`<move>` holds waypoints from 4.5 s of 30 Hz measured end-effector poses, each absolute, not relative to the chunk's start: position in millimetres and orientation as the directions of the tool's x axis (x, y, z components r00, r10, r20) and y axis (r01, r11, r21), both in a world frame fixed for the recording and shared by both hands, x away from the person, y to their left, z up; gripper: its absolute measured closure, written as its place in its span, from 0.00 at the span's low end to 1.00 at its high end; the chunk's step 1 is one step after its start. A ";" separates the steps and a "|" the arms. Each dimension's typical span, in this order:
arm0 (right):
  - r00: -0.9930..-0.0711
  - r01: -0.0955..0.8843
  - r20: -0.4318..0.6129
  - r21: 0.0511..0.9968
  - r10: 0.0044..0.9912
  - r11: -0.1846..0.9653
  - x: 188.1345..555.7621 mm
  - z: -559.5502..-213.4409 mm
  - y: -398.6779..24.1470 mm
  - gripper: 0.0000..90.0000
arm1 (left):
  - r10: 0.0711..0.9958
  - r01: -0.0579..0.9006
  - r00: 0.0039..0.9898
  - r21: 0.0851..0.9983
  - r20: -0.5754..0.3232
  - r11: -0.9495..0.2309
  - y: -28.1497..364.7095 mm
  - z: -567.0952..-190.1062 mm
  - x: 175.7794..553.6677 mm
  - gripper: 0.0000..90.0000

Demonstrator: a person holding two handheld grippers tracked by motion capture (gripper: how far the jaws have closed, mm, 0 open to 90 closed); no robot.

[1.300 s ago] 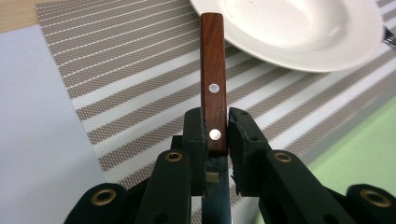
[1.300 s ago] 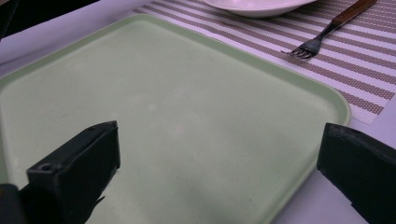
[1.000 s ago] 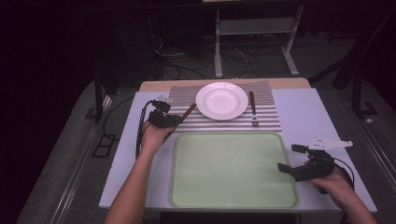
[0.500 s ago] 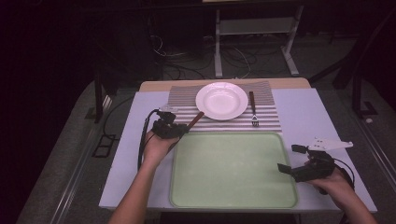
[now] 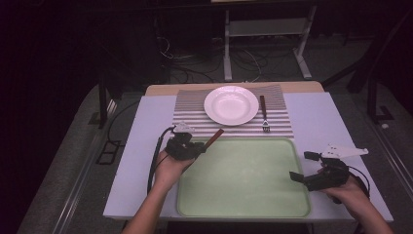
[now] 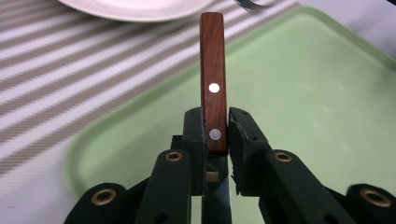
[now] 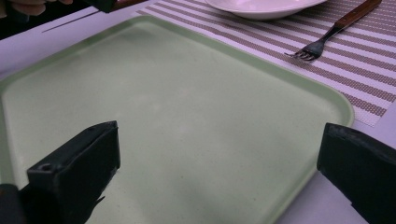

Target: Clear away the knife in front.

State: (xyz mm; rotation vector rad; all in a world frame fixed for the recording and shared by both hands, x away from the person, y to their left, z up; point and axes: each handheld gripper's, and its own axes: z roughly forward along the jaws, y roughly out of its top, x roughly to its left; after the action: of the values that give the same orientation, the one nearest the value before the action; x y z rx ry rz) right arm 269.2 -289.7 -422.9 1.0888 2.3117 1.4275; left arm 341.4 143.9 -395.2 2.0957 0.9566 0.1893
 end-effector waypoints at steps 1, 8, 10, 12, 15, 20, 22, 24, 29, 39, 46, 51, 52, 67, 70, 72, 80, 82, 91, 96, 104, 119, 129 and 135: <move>-0.704 0.477 0.191 0.841 0.684 0.256 269.1 -422.9 -289.7 0.00 | 0.685 0.566 0.706 0.724 -0.179 -0.394 141.9 -396.2 338.5 0.86; -0.705 0.477 0.189 0.839 0.683 0.260 269.0 -423.1 -289.0 0.00 | 0.671 0.568 0.718 0.713 -0.185 -0.412 129.3 -409.1 325.3 0.86; -0.705 0.477 0.189 0.839 0.683 0.260 268.9 -423.0 -288.8 0.00 | 0.671 0.579 0.717 0.698 -0.189 -0.421 125.5 -416.0 324.1 0.86; -0.705 0.477 0.189 0.840 0.684 0.260 268.7 -423.0 -288.9 0.00 | 0.671 0.587 0.717 0.681 -0.186 -0.438 122.2 -423.2 323.0 0.86; -0.704 0.477 0.189 0.840 0.685 0.258 268.7 -423.0 -289.3 0.00 | 0.677 0.589 0.717 0.663 -0.166 -0.462 119.9 -429.5 322.3 0.86; -0.704 0.477 0.190 0.840 0.684 0.258 268.8 -423.1 -289.8 0.00 | 0.689 0.591 0.710 0.654 -0.143 -0.473 121.8 -432.6 322.2 0.86; -0.704 0.477 0.190 0.840 0.684 0.257 268.9 -423.2 -289.9 0.00 | 0.692 0.594 0.708 0.650 -0.142 -0.474 122.2 -435.1 322.7 0.85; -0.704 0.477 0.190 0.840 0.684 0.258 269.0 -423.1 -290.0 0.00 | 0.693 0.600 0.705 0.645 -0.148 -0.473 121.9 -437.8 323.6 0.85; -0.705 0.477 0.189 0.840 0.684 0.259 269.7 -423.5 -290.6 0.00 | 0.699 0.589 0.699 0.677 -0.154 -0.441 121.0 -432.8 326.2 0.76; -0.709 0.473 0.188 0.841 0.679 0.261 266.5 -424.1 -291.6 0.00 | 0.613 0.546 0.772 0.669 -0.168 -0.504 95.8 -434.5 332.1 0.99; -0.709 0.473 0.188 0.841 0.680 0.261 267.7 -424.0 -291.1 0.00 | 0.605 0.544 0.780 0.650 -0.158 -0.531 93.0 -440.4 336.6 1.00; -0.707 0.472 0.183 0.841 0.683 0.264 266.7 -423.2 -290.7 0.00 | 0.620 0.549 0.771 0.649 -0.148 -0.527 102.9 -439.8 337.6 1.00; -0.708 0.470 0.181 0.842 0.683 0.264 266.5 -423.1 -290.5 0.00 | 0.623 0.548 0.769 0.648 -0.142 -0.528 105.3 -439.7 337.9 1.00; -0.707 0.474 0.178 0.838 0.685 0.270 266.7 -423.4 -289.5 0.00 | 0.673 0.591 0.724 0.639 -0.151 -0.493 134.1 -438.5 340.8 0.99; -0.706 0.472 0.179 0.841 0.685 0.266 266.7 -423.4 -289.9 0.00 | 0.684 0.603 0.713 0.634 -0.155 -0.485 140.6 -437.9 338.8 0.99; -0.706 0.472 0.179 0.840 0.685 0.266 266.7 -423.3 -290.1 0.00 | 0.689 0.606 0.709 0.631 -0.151 -0.485 144.8 -437.4 337.8 0.99; -0.705 0.472 0.180 0.841 0.686 0.264 266.6 -423.2 -290.2 0.00 | 0.705 0.619 0.693 0.627 -0.151 -0.474 162.1 -436.5 336.8 0.99; -0.706 0.472 0.179 0.840 0.686 0.267 266.7 -423.3 -290.2 0.00 | 0.711 0.621 0.688 0.626 -0.147 -0.472 168.3 -436.2 336.2 0.99; -0.707 0.475 0.179 0.837 0.684 0.272 266.4 -423.7 -288.9 0.00 | 0.708 0.619 0.692 0.622 -0.141 -0.480 175.5 -435.5 336.0 0.99; -0.707 0.475 0.179 0.837 0.685 0.271 266.8 -423.8 -289.3 0.00 | 0.706 0.620 0.692 0.624 -0.148 -0.476 176.1 -435.7 337.1 0.99; -0.707 0.477 0.179 0.835 0.684 0.275 267.0 -424.2 -289.0 0.00 | 0.672 0.549 0.730 0.693 -0.125 -0.468 177.3 -426.2 337.7 0.82; -0.708 0.476 0.180 0.836 0.682 0.274 267.2 -424.5 -289.8 0.00 | 0.610 0.482 0.775 0.780 -0.168 -0.398 177.8 -411.4 327.7 0.25; -0.710 0.476 0.180 0.836 0.681 0.275 266.7 -424.3 -289.5 0.00 | 0.616 0.459 0.771 0.813 -0.164 -0.358 192.2 -406.4 318.3 0.00; -0.712 0.474 0.179 0.836 0.679 0.277 266.2 -424.2 -288.9 0.00 | 0.623 0.444 0.768 0.824 -0.148 -0.352 203.2 -404.4 310.2 0.00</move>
State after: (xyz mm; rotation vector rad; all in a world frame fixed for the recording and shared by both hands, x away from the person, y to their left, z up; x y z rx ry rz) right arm 266.2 -288.9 -424.2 1.0711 2.3317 1.4086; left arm 310.2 203.2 -404.4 2.0048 0.8024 0.2355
